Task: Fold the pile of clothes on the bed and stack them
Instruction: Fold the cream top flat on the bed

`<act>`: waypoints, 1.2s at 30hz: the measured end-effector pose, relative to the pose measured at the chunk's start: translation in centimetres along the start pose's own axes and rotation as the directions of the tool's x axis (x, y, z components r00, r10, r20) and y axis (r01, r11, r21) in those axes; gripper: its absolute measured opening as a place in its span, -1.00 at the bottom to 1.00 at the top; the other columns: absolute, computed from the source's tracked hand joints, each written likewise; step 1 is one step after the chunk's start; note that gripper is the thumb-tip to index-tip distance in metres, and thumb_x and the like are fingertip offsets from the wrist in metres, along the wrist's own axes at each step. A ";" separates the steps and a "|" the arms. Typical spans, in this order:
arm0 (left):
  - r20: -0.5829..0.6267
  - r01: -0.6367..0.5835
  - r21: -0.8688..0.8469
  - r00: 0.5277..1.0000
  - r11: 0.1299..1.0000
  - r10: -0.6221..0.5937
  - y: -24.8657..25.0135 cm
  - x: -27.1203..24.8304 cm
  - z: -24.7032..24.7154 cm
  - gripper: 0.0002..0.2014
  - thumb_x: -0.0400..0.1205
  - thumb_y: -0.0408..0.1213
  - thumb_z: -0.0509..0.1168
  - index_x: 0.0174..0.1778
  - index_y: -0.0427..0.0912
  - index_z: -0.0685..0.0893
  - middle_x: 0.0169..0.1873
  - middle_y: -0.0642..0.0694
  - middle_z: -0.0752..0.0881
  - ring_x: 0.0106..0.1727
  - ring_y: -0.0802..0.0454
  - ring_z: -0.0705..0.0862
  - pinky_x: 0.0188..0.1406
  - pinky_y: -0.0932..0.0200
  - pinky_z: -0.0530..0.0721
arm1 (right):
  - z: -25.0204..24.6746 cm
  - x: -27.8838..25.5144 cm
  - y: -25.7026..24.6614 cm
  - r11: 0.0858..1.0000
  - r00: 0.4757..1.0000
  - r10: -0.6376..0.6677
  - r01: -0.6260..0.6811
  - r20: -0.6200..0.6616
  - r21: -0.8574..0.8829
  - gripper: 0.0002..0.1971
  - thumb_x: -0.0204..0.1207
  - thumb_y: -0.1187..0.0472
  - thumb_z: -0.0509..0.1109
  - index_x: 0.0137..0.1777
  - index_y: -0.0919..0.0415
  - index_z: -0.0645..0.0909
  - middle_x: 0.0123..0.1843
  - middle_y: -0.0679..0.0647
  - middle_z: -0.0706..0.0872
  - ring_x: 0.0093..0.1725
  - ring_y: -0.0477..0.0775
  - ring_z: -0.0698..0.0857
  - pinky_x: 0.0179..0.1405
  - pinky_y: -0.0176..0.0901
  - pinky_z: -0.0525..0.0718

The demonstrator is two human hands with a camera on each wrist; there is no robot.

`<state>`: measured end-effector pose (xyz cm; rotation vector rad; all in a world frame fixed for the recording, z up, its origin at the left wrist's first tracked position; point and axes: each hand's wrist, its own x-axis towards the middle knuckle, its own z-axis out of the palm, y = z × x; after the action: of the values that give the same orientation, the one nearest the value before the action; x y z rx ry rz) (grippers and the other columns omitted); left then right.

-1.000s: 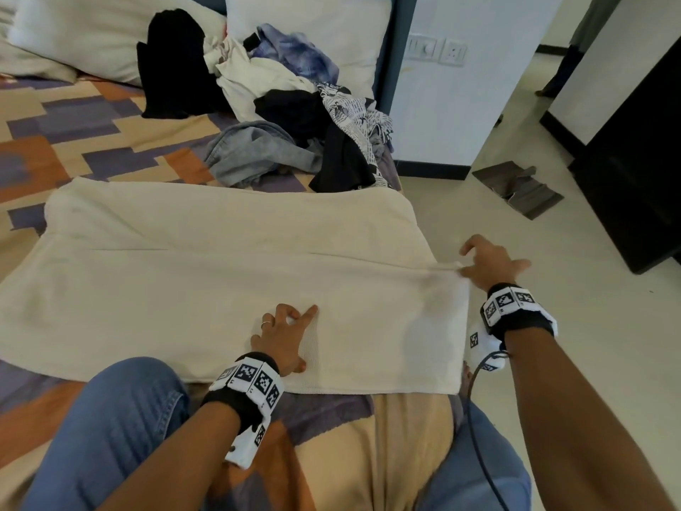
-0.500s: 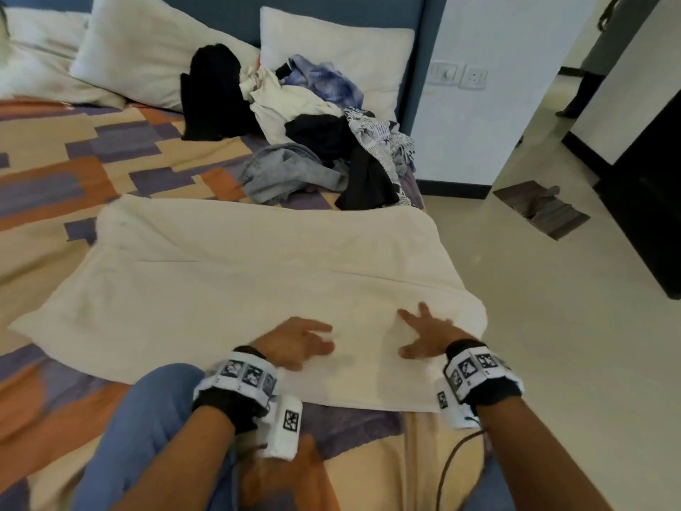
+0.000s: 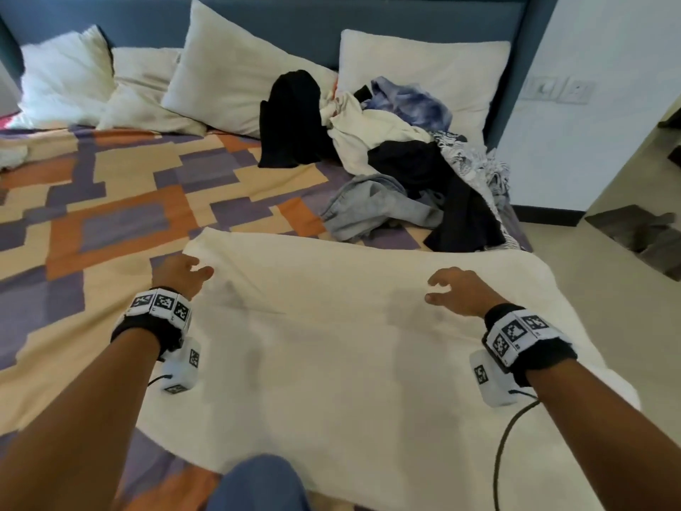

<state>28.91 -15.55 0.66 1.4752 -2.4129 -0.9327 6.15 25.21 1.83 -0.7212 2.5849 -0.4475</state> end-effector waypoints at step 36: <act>-0.058 -0.291 0.678 0.894 0.675 0.444 4.6 11.8 5.5 -0.79 0.65 -0.45 0.26 0.14 -0.23 0.72 0.04 -0.32 0.66 0.08 -0.39 0.65 0.06 -0.21 0.66 | 1.7 12.4 2.5 0.986 0.942 0.166 -0.160 -0.292 0.046 -0.76 0.47 0.03 0.56 -0.16 0.14 0.58 -0.17 0.26 0.68 0.06 0.40 0.65 -0.01 0.21 0.69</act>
<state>17.19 -21.78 -3.07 1.0578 -2.8363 0.2087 -3.73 20.10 -4.37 -0.4547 2.8847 -0.5666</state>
